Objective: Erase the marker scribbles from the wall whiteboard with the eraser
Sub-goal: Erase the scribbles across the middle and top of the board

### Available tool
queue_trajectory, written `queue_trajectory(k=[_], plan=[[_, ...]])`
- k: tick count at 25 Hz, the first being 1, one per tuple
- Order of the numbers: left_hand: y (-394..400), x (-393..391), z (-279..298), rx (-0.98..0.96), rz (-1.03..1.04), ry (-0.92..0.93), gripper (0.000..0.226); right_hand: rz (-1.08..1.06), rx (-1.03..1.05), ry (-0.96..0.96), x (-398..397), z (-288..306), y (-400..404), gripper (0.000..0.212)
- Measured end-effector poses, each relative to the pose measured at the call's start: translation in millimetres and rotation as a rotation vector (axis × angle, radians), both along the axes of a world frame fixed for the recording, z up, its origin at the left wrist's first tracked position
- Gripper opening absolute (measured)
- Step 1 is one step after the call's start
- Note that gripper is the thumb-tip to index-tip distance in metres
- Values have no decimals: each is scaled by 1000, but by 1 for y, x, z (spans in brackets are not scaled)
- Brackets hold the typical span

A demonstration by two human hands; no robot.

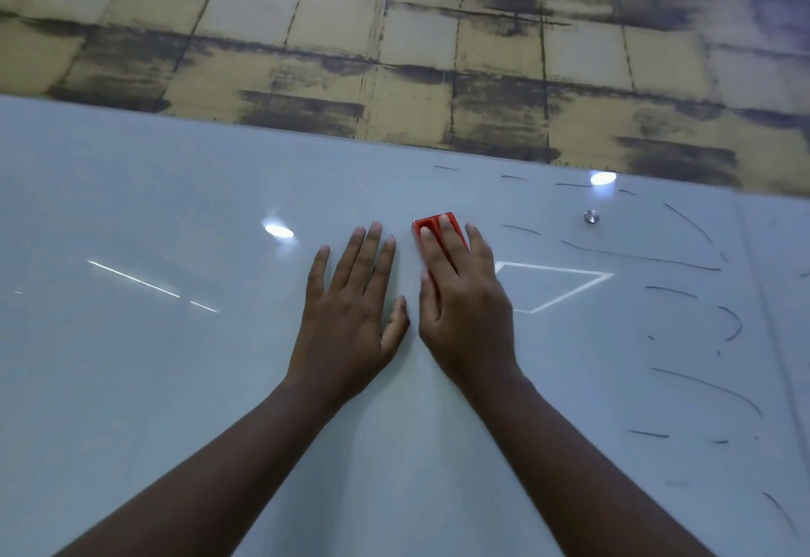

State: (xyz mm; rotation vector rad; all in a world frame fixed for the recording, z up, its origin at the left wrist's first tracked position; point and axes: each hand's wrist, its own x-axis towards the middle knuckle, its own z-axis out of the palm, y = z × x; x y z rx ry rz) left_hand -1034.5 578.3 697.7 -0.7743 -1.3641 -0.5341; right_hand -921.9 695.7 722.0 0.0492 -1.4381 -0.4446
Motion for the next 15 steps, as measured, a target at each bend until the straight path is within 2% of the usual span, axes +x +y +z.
queue_trajectory(k=[3, 8, 12, 13, 15], plan=[[-1, -1, -1, 7, -21, 2, 74, -46, -9, 4, 11, 18, 17, 55], [-1, 1, -1, 39, -30, 23, 72, 0, -248, 168, 35, 45, 51, 51], [1, 1, -3, 41, -22, 26, 71, 43, -455, 250, 27, 58, 36, 51], [2, 0, -3, 44, -20, 31, 71, 62, -473, 238, 22, 61, 26, 53], [3, 0, -2, 50, -10, 37, 71, 46, -374, 148, 6, 58, 4, 57]])
